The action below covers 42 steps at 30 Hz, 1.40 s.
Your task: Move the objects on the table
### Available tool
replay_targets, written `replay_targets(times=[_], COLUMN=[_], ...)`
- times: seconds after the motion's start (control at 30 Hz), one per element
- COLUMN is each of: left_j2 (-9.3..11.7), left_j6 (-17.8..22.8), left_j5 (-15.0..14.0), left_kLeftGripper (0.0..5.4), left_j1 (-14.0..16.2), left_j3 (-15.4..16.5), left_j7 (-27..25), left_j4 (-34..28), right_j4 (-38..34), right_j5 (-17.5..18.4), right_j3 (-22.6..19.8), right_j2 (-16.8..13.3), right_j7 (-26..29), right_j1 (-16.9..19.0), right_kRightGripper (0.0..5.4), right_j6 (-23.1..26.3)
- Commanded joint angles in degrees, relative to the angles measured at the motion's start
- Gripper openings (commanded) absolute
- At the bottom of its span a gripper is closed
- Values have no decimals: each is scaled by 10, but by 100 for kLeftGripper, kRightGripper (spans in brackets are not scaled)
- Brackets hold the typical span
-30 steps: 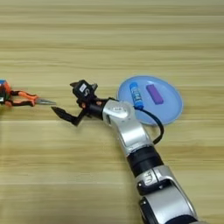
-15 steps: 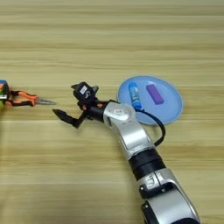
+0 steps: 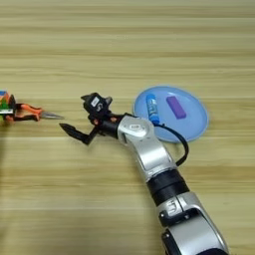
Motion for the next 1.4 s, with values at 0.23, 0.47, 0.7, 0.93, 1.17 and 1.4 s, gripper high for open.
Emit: replay_targets(times=[0.23, 0.47, 0.7, 0.93, 1.17, 1.4], left_j2=[7, 9, 11, 13, 13, 13], left_j6=[-18, -27, -37, -49, -58, -68], left_j5=[5, 5, 4, 4, 1, -3], left_kLeftGripper=[540, 540, 540, 540, 540, 486], left_j1=[-21, -28, -45, -64, -71, -74], left_j3=[-3, -1, 0, 0, 1, 3], left_j7=[-2, 0, 2, 4, 3, -2], left_j4=[40, 67, 105, 143, 159, 167], right_j4=[-4, -3, -3, -3, -3, 0], right_j5=[4, 5, 4, 4, 5, 4], right_j3=[2, 2, 3, 3, 3, 4], right_j2=[-2, -3, -3, -3, -3, -2], right_j7=[-3, -3, -3, -3, -3, -4], right_j1=[1, 1, 0, 1, 2, 1], right_kRightGripper=[538, 538, 538, 538, 538, 540], right_j6=[5, 5, 4, 5, 5, 4])
